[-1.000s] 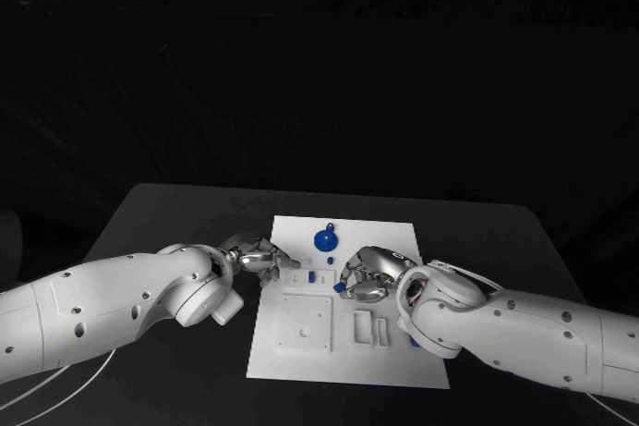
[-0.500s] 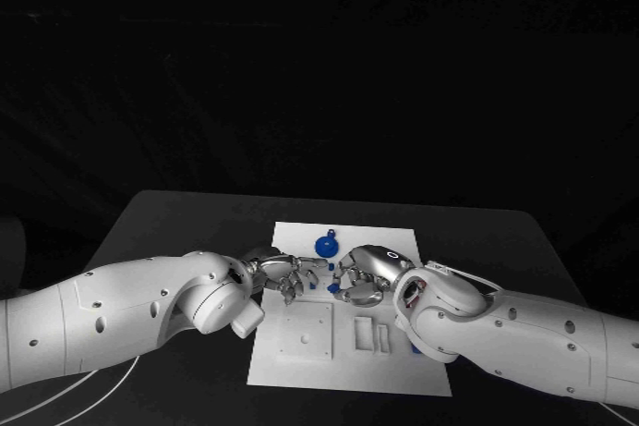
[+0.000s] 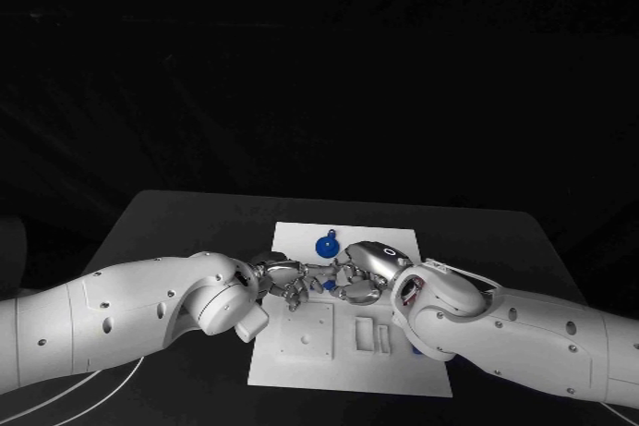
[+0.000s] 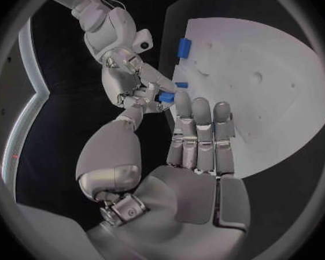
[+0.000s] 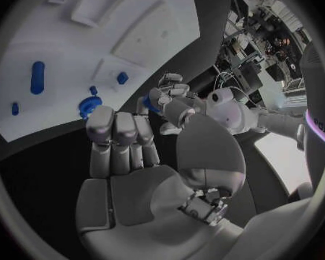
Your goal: Assemble the parts on the task board
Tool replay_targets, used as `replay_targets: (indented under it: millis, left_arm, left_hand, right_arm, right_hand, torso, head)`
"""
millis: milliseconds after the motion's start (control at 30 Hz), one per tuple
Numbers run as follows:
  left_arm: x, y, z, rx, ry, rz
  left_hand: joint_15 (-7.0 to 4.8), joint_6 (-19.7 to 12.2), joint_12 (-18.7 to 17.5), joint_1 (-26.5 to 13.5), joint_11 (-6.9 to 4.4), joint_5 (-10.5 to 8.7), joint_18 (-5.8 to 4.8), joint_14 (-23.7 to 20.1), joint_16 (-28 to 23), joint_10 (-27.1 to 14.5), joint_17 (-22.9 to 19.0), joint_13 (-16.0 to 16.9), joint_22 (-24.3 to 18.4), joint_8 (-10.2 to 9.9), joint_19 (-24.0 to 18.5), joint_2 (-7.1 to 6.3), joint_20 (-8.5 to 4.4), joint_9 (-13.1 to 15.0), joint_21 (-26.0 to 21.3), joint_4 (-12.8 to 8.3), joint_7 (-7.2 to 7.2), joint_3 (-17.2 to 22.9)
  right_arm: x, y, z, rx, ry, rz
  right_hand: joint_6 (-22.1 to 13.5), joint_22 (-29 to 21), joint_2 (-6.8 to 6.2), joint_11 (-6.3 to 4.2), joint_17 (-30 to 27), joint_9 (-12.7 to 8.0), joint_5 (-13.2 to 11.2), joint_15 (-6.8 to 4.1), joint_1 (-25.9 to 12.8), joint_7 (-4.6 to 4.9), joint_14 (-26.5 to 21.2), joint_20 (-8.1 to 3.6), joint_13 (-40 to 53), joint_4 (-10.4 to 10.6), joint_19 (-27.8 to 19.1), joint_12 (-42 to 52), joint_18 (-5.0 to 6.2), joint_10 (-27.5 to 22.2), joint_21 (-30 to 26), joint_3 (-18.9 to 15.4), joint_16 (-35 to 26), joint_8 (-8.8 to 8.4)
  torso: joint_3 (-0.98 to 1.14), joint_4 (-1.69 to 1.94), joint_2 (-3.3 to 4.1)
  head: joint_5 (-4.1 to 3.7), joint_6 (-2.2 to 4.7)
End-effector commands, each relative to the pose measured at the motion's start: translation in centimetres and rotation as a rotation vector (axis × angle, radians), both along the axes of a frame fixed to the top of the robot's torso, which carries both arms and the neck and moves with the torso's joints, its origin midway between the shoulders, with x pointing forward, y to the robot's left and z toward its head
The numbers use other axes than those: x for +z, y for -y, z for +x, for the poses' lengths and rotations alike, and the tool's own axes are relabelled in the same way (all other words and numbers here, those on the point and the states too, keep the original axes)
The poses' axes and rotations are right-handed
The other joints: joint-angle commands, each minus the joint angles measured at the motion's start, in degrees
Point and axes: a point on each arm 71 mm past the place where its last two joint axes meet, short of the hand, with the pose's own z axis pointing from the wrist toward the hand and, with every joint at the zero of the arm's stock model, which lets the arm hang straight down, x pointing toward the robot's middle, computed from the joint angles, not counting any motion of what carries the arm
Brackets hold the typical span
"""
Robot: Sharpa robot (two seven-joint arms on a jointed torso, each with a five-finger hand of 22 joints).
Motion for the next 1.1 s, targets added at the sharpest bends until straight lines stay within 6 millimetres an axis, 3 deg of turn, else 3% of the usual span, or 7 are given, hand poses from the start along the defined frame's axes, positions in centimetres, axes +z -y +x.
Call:
replay_targets:
  millis: [33,467,867,1033,1067,1100]
  left_arm:
    - [-0.02,0.25,-0.16,-0.031,0.0,0.031]
    - [-0.02,0.31,-0.09,-0.028,0.005,0.034]
    - [-0.04,-0.19,0.02,-0.017,0.002,0.032]
    - [-0.05,-0.36,0.05,-0.015,0.002,0.032]
    - [-0.05,-0.38,0.06,-0.015,0.002,0.032]
    - [-0.06,-0.43,0.07,-0.014,0.002,0.033]
  left_hand:
    - [-0.22,0.36,-0.33,0.81,-0.35,-0.3,0.68,-0.24,-0.16,0.04,0.09,0.09,0.11,0.34,0.03,0.19,-5.73,0.14,-0.33,-0.01,-0.06,-0.47]
    - [-0.32,0.41,-0.5,2.98,-0.52,-0.3,0.66,-0.1,-0.21,0.23,0.38,0.43,0.31,1.36,0.26,2.16,-5.76,0.44,-0.53,-0.29,-0.25,-2.82]
    - [-0.2,-0.51,-1.18,8.75,-0.36,-0.12,0.36,-0.04,-0.73,0.29,0.69,0.76,0.77,1.89,0.33,8.7,-5.67,-0.46,-1.14,-3.59,-0.02,-8.06]
    - [0.02,-0.94,-1.49,13.07,-0.12,3.7,-0.03,-0.06,-1.04,0.27,0.8,0.87,1.06,1.91,0.39,11.6,-5.46,-1.32,-1.43,-7.18,0.25,-8.32]
    - [0.05,-0.93,-1.52,13.29,-0.1,3.8,-0.08,-0.05,-1.08,0.29,0.82,0.89,1.09,1.94,0.41,11.79,-5.44,-1.43,-1.47,-7.53,0.26,-8.38]
    - [0.04,-0.89,-1.58,14.65,-0.19,2.15,-0.05,0.0,-1.14,0.33,0.83,0.9,1.11,2.0,0.6,11.91,-5.49,-1.59,-1.52,-8.02,0.31,-7.14]
  right_arm:
    - [0.37,-0.15,-0.1,0.017,0.031,0.0]
    - [0.6,-0.33,-0.16,0.022,0.034,0.004]
    - [0.75,-0.2,-0.15,0.017,0.044,0.016]
    - [0.89,-0.19,-0.15,0.013,0.041,0.034]
    - [0.89,-0.18,-0.15,0.012,0.04,0.036]
    - [0.93,-0.18,-0.15,0.011,0.042,0.038]
  right_hand:
    - [0.54,0.87,-0.19,0.02,0.04,0.0,-0.37,-0.42,0.55,0.24,0.13,0.09,0.34,-0.06,0.2,0.18,5.95,0.32,0.28,0.33,0.29,0.32]
    - [0.58,0.86,-0.28,0.0,0.03,0.02,-0.37,-0.43,0.61,0.23,0.14,0.08,0.34,0.0,0.22,0.18,5.95,0.36,0.29,0.42,0.3,0.33]
    - [0.59,0.86,-0.35,0.0,0.03,0.04,-0.36,-0.43,0.66,0.23,0.14,0.06,0.35,0.03,0.24,0.18,5.95,0.4,0.3,0.48,0.3,0.33]
    - [0.6,0.85,-0.36,0.0,0.03,0.04,-0.36,-0.44,0.67,0.23,0.14,0.06,0.37,0.05,0.24,0.2,5.95,0.43,0.3,0.5,0.3,0.33]
    - [0.6,0.85,-0.37,0.0,0.03,0.04,-0.36,-0.44,0.67,0.23,0.14,0.06,0.38,0.05,0.24,0.2,5.95,0.43,0.3,0.51,0.3,0.33]
    - [0.6,0.85,-0.37,0.0,0.03,0.04,-0.37,-0.44,0.68,0.23,0.14,0.06,0.34,0.05,0.24,0.16,5.95,0.39,0.3,0.51,0.29,0.33]
  torso:
    - [-0.05,-0.02,-0.04]
    - [-0.07,0.04,-0.04]
    - [-0.05,0.03,-0.07]
    - [-0.01,0.05,-0.03]
    - [-0.01,0.06,-0.03]
    - [-0.01,0.05,-0.03]
  head:
    - [-0.14,0.01]
    - [-0.25,-0.01]
    - [-0.33,-0.22]
    - [-0.35,-0.22]
    - [-0.35,-0.26]
    - [-0.36,-0.27]
